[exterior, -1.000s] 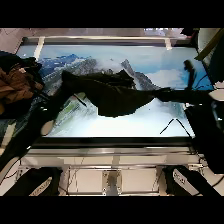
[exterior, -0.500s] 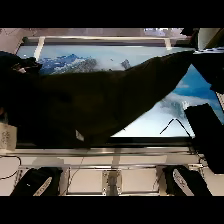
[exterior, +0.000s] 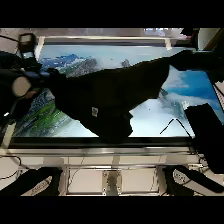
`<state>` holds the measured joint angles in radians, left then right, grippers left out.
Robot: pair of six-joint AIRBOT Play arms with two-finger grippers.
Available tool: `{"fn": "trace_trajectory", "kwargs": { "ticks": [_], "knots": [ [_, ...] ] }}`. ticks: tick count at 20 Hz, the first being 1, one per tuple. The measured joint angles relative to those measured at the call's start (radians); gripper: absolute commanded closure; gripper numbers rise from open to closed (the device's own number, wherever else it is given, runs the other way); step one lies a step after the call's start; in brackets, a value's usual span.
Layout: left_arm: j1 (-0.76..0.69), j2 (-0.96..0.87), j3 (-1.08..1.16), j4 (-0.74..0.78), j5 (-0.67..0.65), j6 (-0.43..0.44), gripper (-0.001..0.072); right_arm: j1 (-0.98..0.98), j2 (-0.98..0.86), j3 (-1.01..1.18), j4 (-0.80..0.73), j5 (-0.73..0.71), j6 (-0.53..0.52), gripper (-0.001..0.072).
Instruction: Fold the clothes and pants, and hang the long-sleeved shirts on hangers.
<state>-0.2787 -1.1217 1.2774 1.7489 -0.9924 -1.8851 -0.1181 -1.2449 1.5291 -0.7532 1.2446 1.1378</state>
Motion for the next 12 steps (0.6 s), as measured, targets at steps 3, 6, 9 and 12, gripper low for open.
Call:
{"fn": "trace_trajectory", "kwargs": {
  "ticks": [3, 6, 9, 12],
  "knots": [
    [0.04, -0.167, 0.01, 0.003, 0.14, -0.029, 0.0686, 0.071, -0.198, -0.004, -0.003, -0.145, 0.0, 0.0709],
    [0.079, -0.283, 0.023, -0.016, 0.289, -0.074, 0.0686, 0.142, -0.345, -0.005, 0.005, -0.341, 0.0, 0.0708],
    [0.107, -0.336, 0.03, -0.05, 0.425, -0.091, 0.0686, 0.211, -0.434, -0.005, 0.029, -0.546, 0.0, 0.0706],
    [0.124, -0.357, 0.048, -0.07, 0.507, -0.098, 0.0502, 0.261, -0.47, 0.001, 0.048, -0.74, 0.0, 0.04]
  ]
}}
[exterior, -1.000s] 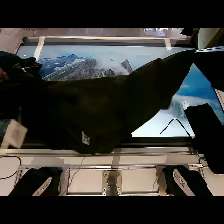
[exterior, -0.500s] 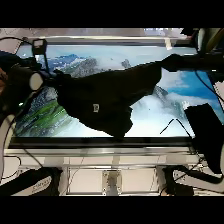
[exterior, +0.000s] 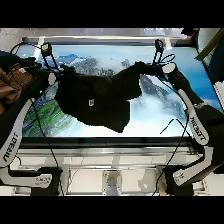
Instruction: Fold the clothes and pants, and hang the long-sleeved shirts on hangers.
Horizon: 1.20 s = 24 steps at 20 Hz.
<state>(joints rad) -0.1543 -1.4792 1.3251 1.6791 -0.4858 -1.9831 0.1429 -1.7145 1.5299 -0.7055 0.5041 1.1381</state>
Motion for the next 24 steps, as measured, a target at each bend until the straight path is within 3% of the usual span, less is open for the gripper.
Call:
{"fn": "trace_trajectory", "kwargs": {
  "ticks": [2, 3, 6, 11, 12, 13, 15, 20, 21, 22, 24],
  "knots": [
    [0.006, -0.003, 0.014, -0.005, 0.016, 0.001, 0.0062, 0.013, -0.011, 0.015, 0.013, -0.073, 0.011, 0.0375],
    [0.009, 0.0, 0.024, -0.007, 0.011, 0.007, 0.0042, 0.011, -0.013, 0.027, 0.015, -0.084, 0.017, 0.0376],
    [0.028, 0.037, 0.05, -0.005, -0.076, 0.028, 0.0042, -0.033, -0.01, 0.074, 0.019, -0.004, 0.026, 0.0376],
    [0.117, 0.172, 0.058, 0.105, -0.378, 0.047, 0.0054, -0.187, 0.097, 0.109, -0.086, 0.333, 0.031, 0.0377],
    [0.141, 0.202, 0.044, 0.128, -0.44, 0.05, 0.0075, -0.217, 0.135, 0.1, -0.116, 0.394, 0.031, 0.0376],
    [0.164, 0.23, 0.02, 0.144, -0.489, 0.05, 0.0148, -0.249, 0.181, 0.08, -0.149, 0.448, 0.03, 0.0375],
    [0.2, 0.286, -0.06, 0.156, -0.549, 0.051, 0.0161, -0.305, 0.282, 0.01, -0.195, 0.519, 0.022, 0.0375],
    [0.229, 0.294, -0.238, -0.021, -0.577, 0.054, 0.0158, -0.355, 0.509, -0.285, -0.201, 0.611, 0.003, 0.0361],
    [0.231, 0.283, -0.254, -0.062, -0.564, 0.054, 0.0158, -0.35, 0.538, -0.351, -0.179, 0.62, 0.0, 0.0325],
    [0.232, 0.27, -0.267, -0.103, -0.533, 0.054, 0.0158, -0.342, 0.562, -0.414, -0.154, 0.625, -0.004, 0.0234],
    [0.235, 0.242, -0.283, -0.196, -0.451, 0.054, 0.0158, -0.307, 0.593, -0.54, -0.089, 0.629, -0.017, 0.023]
  ]
}}
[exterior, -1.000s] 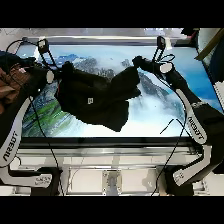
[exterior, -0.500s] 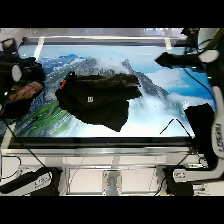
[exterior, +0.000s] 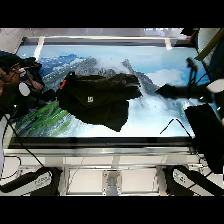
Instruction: Fold the clothes and pants, and hang the long-sleeved shirts on hangers.
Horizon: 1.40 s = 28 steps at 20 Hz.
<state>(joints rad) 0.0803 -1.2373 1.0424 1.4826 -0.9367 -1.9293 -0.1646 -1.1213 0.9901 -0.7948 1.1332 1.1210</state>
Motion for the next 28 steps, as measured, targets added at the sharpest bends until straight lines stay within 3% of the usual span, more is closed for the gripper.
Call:
{"fn": "trace_trajectory", "kwargs": {
  "ticks": [6, 14, 22, 28],
  "knots": [
    [0.001, -0.113, -0.014, -0.224, 0.158, 0.02, 0.0158, 0.184, 0.028, -0.185, 0.102, -0.111, -0.013, 0.023],
    [0.015, -0.182, -0.014, -0.37, 0.271, 0.042, 0.0158, 0.311, 0.032, -0.217, 0.124, -0.236, -0.014, 0.0231],
    [0.114, -0.189, -0.013, -0.41, 0.221, -0.011, 0.0154, 0.322, 0.032, -0.219, 0.112, -0.263, -0.014, 0.0232],
    [0.127, -0.223, -0.012, -0.511, 0.269, -0.048, 0.0154, 0.322, 0.032, -0.219, 0.109, -0.282, -0.013, 0.0232]
  ]
}}
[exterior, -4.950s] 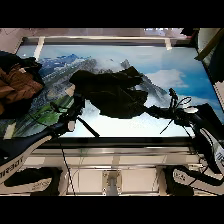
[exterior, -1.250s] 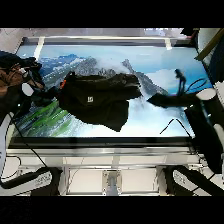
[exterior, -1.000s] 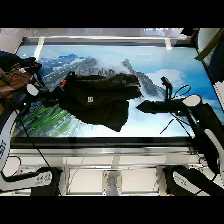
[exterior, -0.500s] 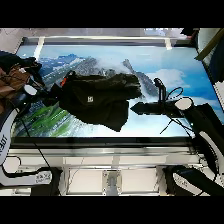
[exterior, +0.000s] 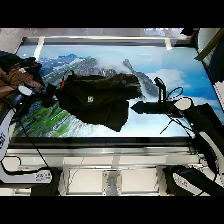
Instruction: Fold the clothes and pants, and hang the long-sleeved shirts on hangers.
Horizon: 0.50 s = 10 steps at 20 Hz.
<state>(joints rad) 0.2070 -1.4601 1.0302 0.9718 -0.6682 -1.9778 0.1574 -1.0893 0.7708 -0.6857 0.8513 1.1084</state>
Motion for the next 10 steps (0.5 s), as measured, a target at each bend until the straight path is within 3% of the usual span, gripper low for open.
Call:
{"fn": "trace_trajectory", "kwargs": {
  "ticks": [6, 8, 10],
  "knots": [
    [-0.015, -0.033, 0.0, -0.065, 0.014, 0.051, 0.0164, 0.0, 0.0, 0.0, -0.002, -0.016, 0.0, 0.0232],
    [-0.019, -0.037, 0.0, -0.074, 0.014, 0.066, 0.029, 0.0, 0.0, 0.0, -0.002, -0.025, 0.0, 0.0233],
    [-0.021, -0.039, 0.0, -0.079, 0.015, 0.072, 0.0538, 0.0, 0.0, 0.0, -0.002, -0.028, 0.0, 0.0232]
  ]
}}
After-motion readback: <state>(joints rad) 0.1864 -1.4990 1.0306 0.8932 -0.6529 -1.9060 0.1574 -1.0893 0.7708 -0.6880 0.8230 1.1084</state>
